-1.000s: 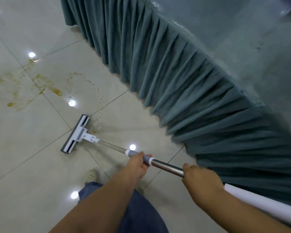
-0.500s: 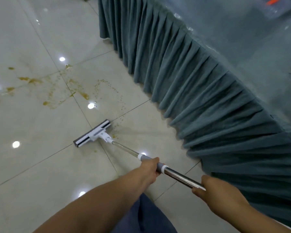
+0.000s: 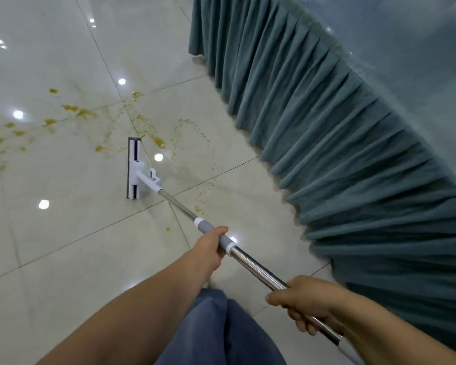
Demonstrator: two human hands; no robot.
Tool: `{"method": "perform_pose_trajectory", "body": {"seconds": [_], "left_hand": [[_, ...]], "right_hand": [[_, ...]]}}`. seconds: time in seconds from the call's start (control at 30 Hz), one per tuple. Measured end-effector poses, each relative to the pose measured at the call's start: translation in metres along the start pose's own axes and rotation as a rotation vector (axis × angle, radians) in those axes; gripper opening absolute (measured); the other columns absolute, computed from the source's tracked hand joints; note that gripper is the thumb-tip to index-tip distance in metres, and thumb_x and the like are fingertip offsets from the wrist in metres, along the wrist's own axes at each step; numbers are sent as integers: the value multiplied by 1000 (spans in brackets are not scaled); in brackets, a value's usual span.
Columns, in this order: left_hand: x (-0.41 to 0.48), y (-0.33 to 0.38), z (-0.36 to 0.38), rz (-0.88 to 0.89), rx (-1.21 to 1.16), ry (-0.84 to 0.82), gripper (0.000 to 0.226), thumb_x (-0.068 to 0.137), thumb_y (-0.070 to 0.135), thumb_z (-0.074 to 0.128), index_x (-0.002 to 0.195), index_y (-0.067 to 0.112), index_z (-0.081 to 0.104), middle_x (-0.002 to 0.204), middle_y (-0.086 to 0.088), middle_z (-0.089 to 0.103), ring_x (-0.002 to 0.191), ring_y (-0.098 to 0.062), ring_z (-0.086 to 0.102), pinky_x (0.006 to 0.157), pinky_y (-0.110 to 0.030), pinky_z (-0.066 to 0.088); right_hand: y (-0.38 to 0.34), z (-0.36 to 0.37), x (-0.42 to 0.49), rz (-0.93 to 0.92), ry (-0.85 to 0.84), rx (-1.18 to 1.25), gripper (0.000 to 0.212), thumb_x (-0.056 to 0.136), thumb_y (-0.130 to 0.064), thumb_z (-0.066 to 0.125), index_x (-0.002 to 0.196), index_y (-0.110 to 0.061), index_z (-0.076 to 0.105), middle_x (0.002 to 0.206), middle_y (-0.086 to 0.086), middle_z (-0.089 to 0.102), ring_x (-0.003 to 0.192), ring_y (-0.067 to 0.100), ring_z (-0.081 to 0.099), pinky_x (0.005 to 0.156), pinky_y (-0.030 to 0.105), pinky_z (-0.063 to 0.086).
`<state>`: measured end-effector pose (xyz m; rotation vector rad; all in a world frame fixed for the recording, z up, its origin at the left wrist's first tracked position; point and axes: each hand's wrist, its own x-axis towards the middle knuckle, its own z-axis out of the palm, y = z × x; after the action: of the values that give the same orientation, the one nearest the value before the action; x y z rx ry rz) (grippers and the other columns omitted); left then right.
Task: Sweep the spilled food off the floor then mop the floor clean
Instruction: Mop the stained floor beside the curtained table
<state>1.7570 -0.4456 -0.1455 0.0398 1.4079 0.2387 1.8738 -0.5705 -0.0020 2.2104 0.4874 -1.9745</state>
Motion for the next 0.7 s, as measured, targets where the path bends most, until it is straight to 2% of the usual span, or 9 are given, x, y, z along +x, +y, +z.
{"method": "perform_pose_trajectory", "body": {"seconds": [0.07, 0.13, 0.17, 0.23, 0.3, 0.43, 0.57, 0.7], "left_hand": [[4, 0, -2, -23, -64, 37, 10, 88, -1, 58, 85, 0, 48, 67, -13, 57, 59, -18, 53, 55, -29, 53], [5, -8, -7, -52, -70, 77, 17, 88, -3, 56, 73, 2, 48, 47, -11, 57, 55, -17, 51, 52, -28, 48], [3, -15, -8, -63, -72, 61, 19, 89, -3, 55, 72, 2, 48, 43, -10, 56, 55, -18, 49, 53, -29, 46], [-3, -36, -10, -90, -106, 16, 15, 91, -1, 52, 78, 2, 46, 57, -13, 55, 56, -19, 48, 56, -31, 46], [-7, -64, -7, -106, -109, 10, 8, 94, 2, 49, 89, 1, 43, 69, -14, 50, 58, -21, 48, 56, -34, 46], [-18, -126, 9, -85, -39, 13, 11, 99, 6, 42, 106, 0, 36, 74, -13, 47, 60, -21, 46, 60, -35, 46], [-24, -204, 20, -76, 61, 14, 30, 100, 7, 41, 128, -1, 36, 78, -13, 49, 63, -22, 49, 85, -37, 46], [-29, -279, 32, -90, 99, 10, 41, 99, 5, 43, 137, -2, 30, 79, -15, 50, 64, -23, 50, 84, -38, 47]], "right_hand": [[2, 14, 5, -19, 92, -166, 27, 89, -38, 57, 88, -11, 58, 63, 1, 56, 48, 11, 53, 49, 22, 47], [11, 24, 7, -29, 171, -284, 25, 87, -40, 54, 89, -15, 58, 69, 1, 59, 55, 14, 56, 55, 24, 51], [17, 26, 6, -19, 177, -293, 25, 87, -40, 53, 90, -16, 57, 69, 2, 59, 55, 14, 56, 54, 24, 51], [36, 26, 1, 1, 156, -268, 29, 86, -43, 54, 96, -16, 58, 70, 1, 59, 50, 11, 55, 48, 21, 47], [64, 21, -3, 0, 149, -240, 29, 84, -45, 57, 93, -18, 58, 68, -1, 59, 43, 6, 53, 43, 18, 43], [130, 13, -9, -8, 104, -167, 29, 86, -43, 58, 83, -14, 57, 58, 2, 56, 33, 8, 47, 36, 20, 39], [206, 17, -13, 9, 66, -100, 29, 90, -41, 58, 84, -12, 56, 55, 3, 55, 36, 12, 47, 36, 22, 40], [280, 28, -26, 46, 87, -88, 29, 90, -43, 58, 89, -14, 54, 58, 3, 56, 37, 11, 47, 38, 23, 42]]}}
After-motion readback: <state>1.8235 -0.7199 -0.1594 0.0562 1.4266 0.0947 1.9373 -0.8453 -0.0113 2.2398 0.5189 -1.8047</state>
